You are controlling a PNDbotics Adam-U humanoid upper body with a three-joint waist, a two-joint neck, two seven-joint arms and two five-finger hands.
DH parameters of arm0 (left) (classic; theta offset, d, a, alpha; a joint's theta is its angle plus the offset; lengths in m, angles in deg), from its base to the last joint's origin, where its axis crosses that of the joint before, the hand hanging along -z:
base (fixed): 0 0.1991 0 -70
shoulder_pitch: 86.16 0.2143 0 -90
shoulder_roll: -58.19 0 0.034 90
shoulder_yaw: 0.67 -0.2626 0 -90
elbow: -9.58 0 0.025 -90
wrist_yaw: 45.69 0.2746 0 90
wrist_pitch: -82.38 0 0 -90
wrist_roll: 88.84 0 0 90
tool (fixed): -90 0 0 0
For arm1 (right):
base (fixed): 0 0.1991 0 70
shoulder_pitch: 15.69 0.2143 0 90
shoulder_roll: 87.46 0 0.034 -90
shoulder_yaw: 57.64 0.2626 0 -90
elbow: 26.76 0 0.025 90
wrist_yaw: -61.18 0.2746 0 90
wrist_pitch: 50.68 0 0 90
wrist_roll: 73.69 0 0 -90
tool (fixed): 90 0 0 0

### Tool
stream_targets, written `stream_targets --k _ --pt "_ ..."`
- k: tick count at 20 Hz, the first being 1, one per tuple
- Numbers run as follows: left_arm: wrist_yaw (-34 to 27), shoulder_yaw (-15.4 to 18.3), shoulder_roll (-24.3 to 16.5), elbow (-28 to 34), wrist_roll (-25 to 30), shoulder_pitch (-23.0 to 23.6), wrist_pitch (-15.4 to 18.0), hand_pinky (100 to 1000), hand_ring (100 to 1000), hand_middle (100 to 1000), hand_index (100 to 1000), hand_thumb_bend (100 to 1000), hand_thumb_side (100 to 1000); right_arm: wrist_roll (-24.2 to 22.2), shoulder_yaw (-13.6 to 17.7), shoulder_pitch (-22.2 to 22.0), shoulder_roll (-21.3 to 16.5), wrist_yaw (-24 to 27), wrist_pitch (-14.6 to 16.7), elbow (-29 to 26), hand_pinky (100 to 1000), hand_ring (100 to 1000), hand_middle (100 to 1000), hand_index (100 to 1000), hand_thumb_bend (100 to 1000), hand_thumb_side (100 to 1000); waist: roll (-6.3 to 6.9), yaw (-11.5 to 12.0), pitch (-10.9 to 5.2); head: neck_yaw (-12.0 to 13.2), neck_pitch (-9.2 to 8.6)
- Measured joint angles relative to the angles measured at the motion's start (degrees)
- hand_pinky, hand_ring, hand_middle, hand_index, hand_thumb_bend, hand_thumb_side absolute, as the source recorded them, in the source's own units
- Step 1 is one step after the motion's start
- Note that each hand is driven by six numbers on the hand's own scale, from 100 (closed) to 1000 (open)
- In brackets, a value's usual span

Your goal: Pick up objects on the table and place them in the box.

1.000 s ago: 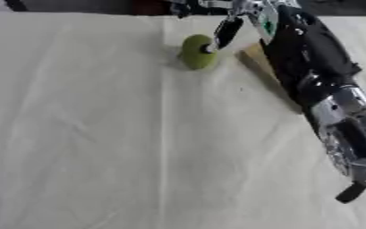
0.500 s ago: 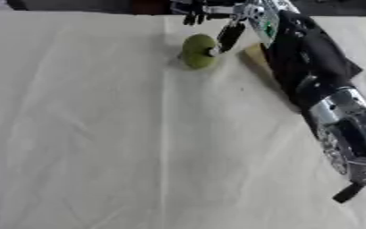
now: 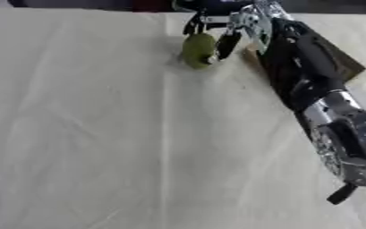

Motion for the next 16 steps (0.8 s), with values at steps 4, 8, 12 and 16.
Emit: stream_targets --k 4,8,12,16 --pt "-0.1 0.0 0.0 0.0 0.2 -0.2 0.1 503 583 599 712 100 311 0.8 0.2 0.0 0.1 -2.1 -0.2 0.5 767 764 739 833 356 100 -0.01 0.1 0.13 -0.1 -0.02" --pt "-0.3 0.0 0.3 0.0 0.3 -0.2 0.2 502 582 598 712 100 315 3.3 0.6 -0.2 0.4 -3.9 -0.5 1.0 692 679 636 761 380 100 -0.01 0.1 0.20 -0.1 -0.02" --pt "-0.3 0.0 0.5 -0.1 0.3 -0.2 0.2 503 581 597 712 100 314 6.5 0.7 -0.2 0.4 -4.1 -0.4 1.6 601 559 514 641 134 100 -0.01 0.0 0.20 -0.1 0.00" --pt "-0.3 0.0 0.5 -0.1 0.3 -0.2 0.2 503 581 596 712 100 313 9.4 0.7 -0.7 0.4 -2.6 0.2 1.7 522 466 399 530 100 100 0.00 -0.1 0.16 -0.1 0.02"
